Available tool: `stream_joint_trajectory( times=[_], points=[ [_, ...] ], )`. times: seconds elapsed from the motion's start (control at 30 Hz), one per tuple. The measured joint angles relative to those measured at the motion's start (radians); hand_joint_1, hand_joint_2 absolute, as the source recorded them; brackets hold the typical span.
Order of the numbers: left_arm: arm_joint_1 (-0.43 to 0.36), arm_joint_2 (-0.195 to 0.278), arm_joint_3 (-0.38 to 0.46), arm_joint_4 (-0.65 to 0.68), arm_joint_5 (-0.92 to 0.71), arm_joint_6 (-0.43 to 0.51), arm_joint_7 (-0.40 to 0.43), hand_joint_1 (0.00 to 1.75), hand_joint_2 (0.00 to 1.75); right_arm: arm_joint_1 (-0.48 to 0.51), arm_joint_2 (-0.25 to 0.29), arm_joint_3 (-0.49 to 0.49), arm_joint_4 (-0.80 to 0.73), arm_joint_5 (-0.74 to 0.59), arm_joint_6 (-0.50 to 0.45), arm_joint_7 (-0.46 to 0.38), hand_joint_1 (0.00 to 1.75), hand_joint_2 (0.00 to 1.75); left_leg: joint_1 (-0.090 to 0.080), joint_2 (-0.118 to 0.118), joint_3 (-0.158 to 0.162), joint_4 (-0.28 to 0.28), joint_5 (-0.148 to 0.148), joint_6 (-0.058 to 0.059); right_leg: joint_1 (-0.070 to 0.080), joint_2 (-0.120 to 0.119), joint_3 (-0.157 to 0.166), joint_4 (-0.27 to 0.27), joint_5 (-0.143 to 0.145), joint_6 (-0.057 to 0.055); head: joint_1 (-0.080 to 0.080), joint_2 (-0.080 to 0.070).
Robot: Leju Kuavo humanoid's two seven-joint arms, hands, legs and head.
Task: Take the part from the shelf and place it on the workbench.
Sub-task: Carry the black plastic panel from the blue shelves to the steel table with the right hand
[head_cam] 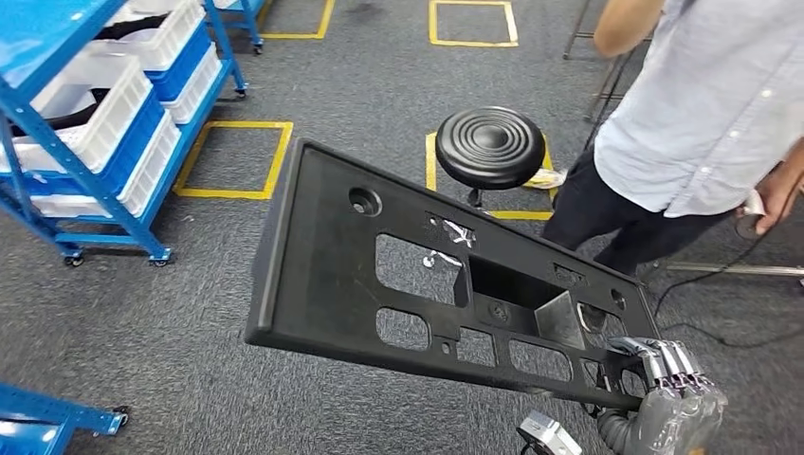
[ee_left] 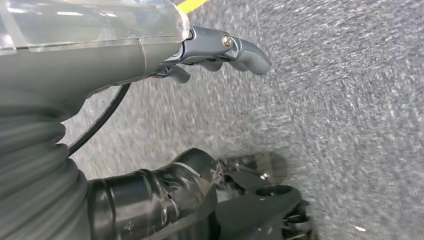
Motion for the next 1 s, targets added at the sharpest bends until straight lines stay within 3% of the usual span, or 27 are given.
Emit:
stream_joint_trajectory(
  times=[0.07,0.13,0.2,0.27,0.3,0.37,0.43,0.5,0.57,0.63,0.7,0.77,0.8,0.83,0.87,0.93,1.0],
  points=[
    [-0.003,-0.001,0.0,0.0,0.0,0.0,0.0,0.0,1.75,0.003,0.0,-0.001,0.0,-0.001,0.0,0.001,1.75,1.75,0.002,0.021,0.005,-0.01,0.006,0.009,-0.001,0.012,-0.006,-0.001,0.003,0.013,0.0,0.0],
    [-0.002,-0.002,0.001,0.0,0.0,0.0,0.0,0.0,1.75,0.005,0.0,-0.002,-0.002,-0.002,0.0,0.001,1.75,1.75,0.006,0.049,0.009,-0.024,0.015,0.022,0.003,-0.03,-0.027,0.038,-0.026,0.021,0.003,0.0],
    [0.0,-0.002,0.002,0.0,0.0,0.0,0.0,0.0,1.75,0.004,0.0,-0.002,-0.003,-0.003,0.0,0.0,1.75,1.75,0.004,0.077,0.01,-0.028,0.016,0.03,0.001,-0.088,-0.079,0.147,-0.088,0.028,0.006,0.0],
    [0.002,-0.002,0.003,0.0,0.0,0.0,0.0,0.0,1.75,0.005,0.0,-0.003,-0.002,-0.006,0.0,0.0,1.75,1.75,0.002,0.105,0.01,-0.027,0.013,0.031,-0.004,-0.107,-0.127,0.25,-0.124,0.035,0.006,0.0],
    [0.002,-0.002,0.004,0.0,0.0,0.0,0.0,0.0,1.75,0.006,0.0,-0.003,-0.002,-0.007,0.0,0.0,1.75,1.75,0.002,0.119,0.011,-0.027,0.011,0.03,-0.006,-0.111,-0.129,0.257,-0.116,0.037,0.006,0.0],
    [0.002,-0.002,0.005,0.0,0.001,0.0,0.0,0.0,1.75,0.006,0.0,-0.004,-0.002,-0.01,0.0,0.0,1.75,1.75,0.002,0.142,0.016,-0.025,0.005,0.026,-0.01,-0.13,-0.073,0.159,-0.055,0.039,0.006,0.0],
    [0.001,-0.003,0.005,0.0,0.001,0.0,0.0,0.0,1.75,0.005,0.0,-0.004,-0.002,-0.011,0.0,0.0,1.75,1.75,-0.002,0.161,0.024,-0.022,-0.004,0.017,-0.003,-0.171,-0.005,0.034,-0.014,0.033,0.006,0.0],
    [-0.001,-0.003,0.005,0.0,0.001,0.001,0.0,0.0,1.75,0.005,0.0,-0.005,-0.003,-0.012,0.0,-0.001,1.75,1.75,-0.007,0.177,0.03,-0.021,-0.01,0.007,0.005,-0.184,0.014,-0.007,-0.013,0.022,0.005,0.0],
    [-0.003,-0.003,0.005,0.0,0.001,0.001,0.0,0.0,1.75,0.007,0.001,-0.008,-0.003,-0.013,0.0,-0.002,1.75,1.75,-0.006,0.189,0.035,-0.02,-0.016,-0.003,0.005,-0.162,0.014,-0.01,-0.01,0.011,0.005,0.0],
    [-0.004,-0.003,0.005,0.0,0.0,0.001,0.0,0.0,1.75,0.008,0.001,-0.012,-0.005,-0.013,0.0,-0.003,1.75,1.75,-0.002,0.153,0.024,0.015,-0.045,-0.014,-0.001,-0.141,0.016,-0.017,-0.006,-0.002,0.005,0.0],
    [-0.003,-0.003,0.005,0.0,0.0,0.001,0.0,0.0,1.75,0.007,0.003,-0.015,-0.006,-0.014,0.0,-0.005,1.75,1.75,0.002,0.101,-0.027,0.127,-0.107,-0.021,-0.004,-0.121,0.017,-0.019,-0.003,-0.011,0.005,0.0],
    [0.001,-0.003,0.006,0.0,0.0,0.001,0.0,0.0,1.75,0.008,0.006,-0.016,-0.005,-0.016,0.0,-0.008,1.75,1.75,0.002,0.087,-0.089,0.251,-0.15,-0.023,-0.004,-0.096,0.015,-0.018,-0.003,-0.013,0.005,0.0],
    [0.002,-0.003,0.006,0.0,0.0,0.001,0.001,0.0,1.75,0.008,0.007,-0.017,-0.005,-0.016,0.0,-0.008,1.75,1.75,0.002,0.086,-0.103,0.272,-0.144,-0.022,-0.004,-0.082,0.015,-0.016,-0.003,-0.013,0.005,0.0],
    [0.003,-0.003,0.006,0.0,0.0,0.001,0.001,0.0,1.75,0.009,0.007,-0.018,-0.005,-0.017,0.0,-0.009,1.75,1.75,0.003,0.083,-0.098,0.253,-0.118,-0.021,-0.004,-0.068,0.016,-0.014,-0.003,-0.013,0.005,0.0],
    [0.003,-0.002,0.006,0.0,0.0,0.001,0.001,0.0,1.75,0.009,0.007,-0.019,-0.005,-0.017,0.0,-0.009,1.75,1.75,0.003,0.077,-0.078,0.2,-0.079,-0.018,-0.004,-0.054,0.017,-0.012,-0.004,-0.012,0.005,0.0],
    [0.004,-0.002,0.007,0.0,0.0,0.001,0.001,0.0,1.75,0.009,0.007,-0.019,-0.005,-0.017,0.0,-0.01,1.75,1.75,0.006,0.033,-0.027,0.069,-0.016,-0.012,-0.004,-0.028,0.014,-0.006,-0.006,-0.006,0.005,0.0],
    [0.002,-0.001,0.007,0.0,0.0,0.001,0.001,0.0,1.75,0.009,0.007,-0.02,-0.006,-0.018,0.0,-0.011,1.75,1.75,0.007,0.002,-0.003,0.007,-0.001,-0.006,-0.004,-0.007,0.007,-0.003,-0.004,0.006,0.005,0.0]
  ],
)
